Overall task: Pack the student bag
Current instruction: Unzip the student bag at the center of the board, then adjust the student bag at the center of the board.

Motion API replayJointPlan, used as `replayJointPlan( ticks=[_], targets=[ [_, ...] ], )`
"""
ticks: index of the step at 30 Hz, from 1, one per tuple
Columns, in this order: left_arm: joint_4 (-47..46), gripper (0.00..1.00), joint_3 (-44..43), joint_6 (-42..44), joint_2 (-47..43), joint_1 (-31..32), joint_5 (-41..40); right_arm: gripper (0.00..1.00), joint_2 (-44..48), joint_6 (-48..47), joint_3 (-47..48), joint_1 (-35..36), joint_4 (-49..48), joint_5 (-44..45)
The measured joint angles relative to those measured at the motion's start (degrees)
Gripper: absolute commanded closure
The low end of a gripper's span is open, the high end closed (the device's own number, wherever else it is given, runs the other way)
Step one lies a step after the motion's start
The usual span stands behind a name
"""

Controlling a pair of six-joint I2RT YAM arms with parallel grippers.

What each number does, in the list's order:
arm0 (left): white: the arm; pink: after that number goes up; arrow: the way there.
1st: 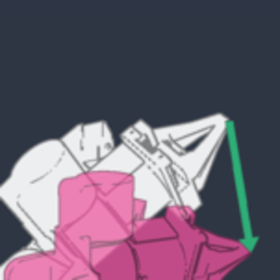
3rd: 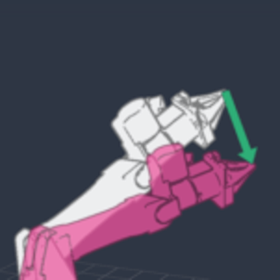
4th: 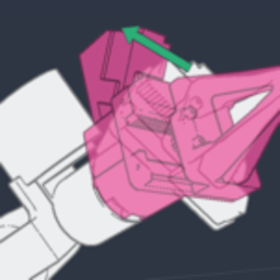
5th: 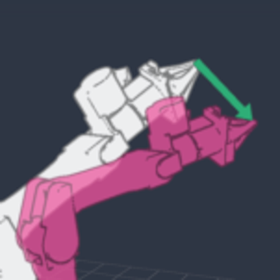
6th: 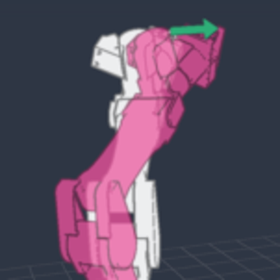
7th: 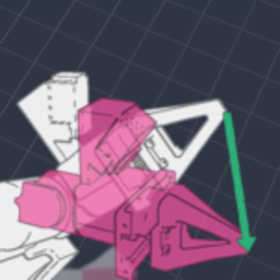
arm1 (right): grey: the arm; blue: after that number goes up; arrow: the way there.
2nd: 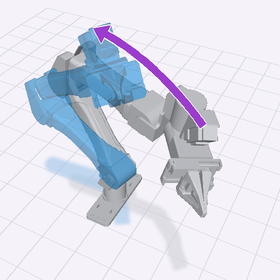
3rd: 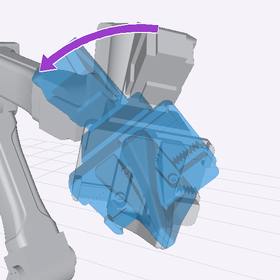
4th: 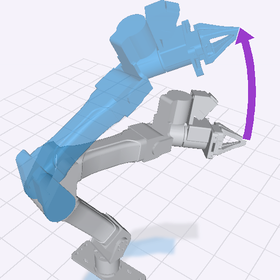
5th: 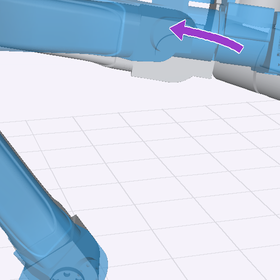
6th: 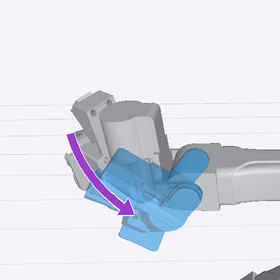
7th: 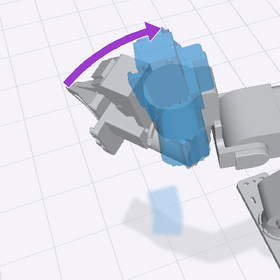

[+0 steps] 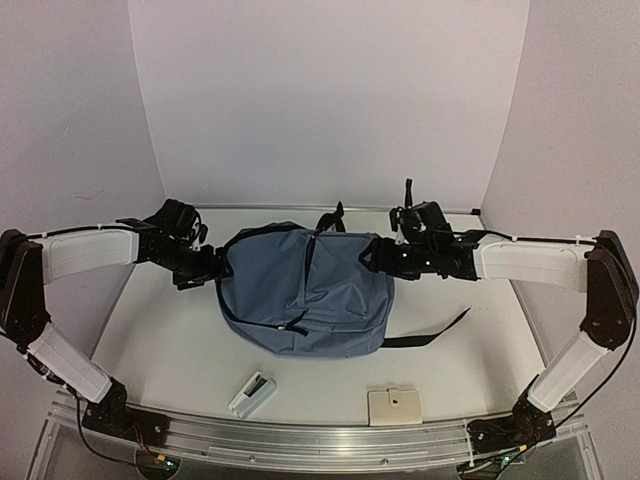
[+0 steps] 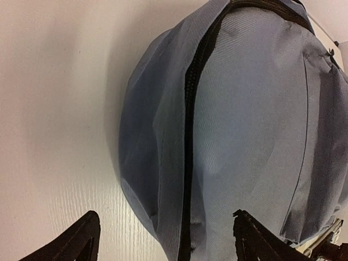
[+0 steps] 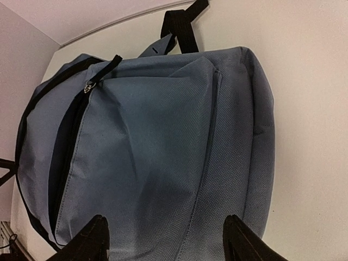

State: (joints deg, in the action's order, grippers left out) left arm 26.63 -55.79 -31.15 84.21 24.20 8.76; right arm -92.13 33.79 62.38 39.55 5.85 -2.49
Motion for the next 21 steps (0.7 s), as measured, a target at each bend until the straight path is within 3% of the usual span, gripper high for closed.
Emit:
replayJointPlan(
  ticks=[5,9,14,17,21],
  targets=[
    [-0.1,0.47,-2.7,1.5,4.1,0.0,0.1,0.44,-0.9,1.7,-0.5,0.0,-1.6,-1.8],
    [-0.3,0.75,-2.7,1.7,4.7,0.0,1.3,0.51,-3.4,2.7,-0.5,0.0,-2.8,-3.2],
    [-0.9,0.97,-2.6,2.5,4.7,-0.1,3.2,0.84,-6.3,2.9,-0.5,-0.1,-3.4,-4.5],
    [-2.3,1.0,-1.9,2.3,4.7,-0.1,5.2,0.99,-7.5,2.0,0.0,-0.7,-3.4,-4.6],
    [-3.8,1.0,0.3,1.7,4.7,1.8,6.3,1.0,-9.0,0.5,1.9,-2.1,-2.9,-5.1]
  ],
)
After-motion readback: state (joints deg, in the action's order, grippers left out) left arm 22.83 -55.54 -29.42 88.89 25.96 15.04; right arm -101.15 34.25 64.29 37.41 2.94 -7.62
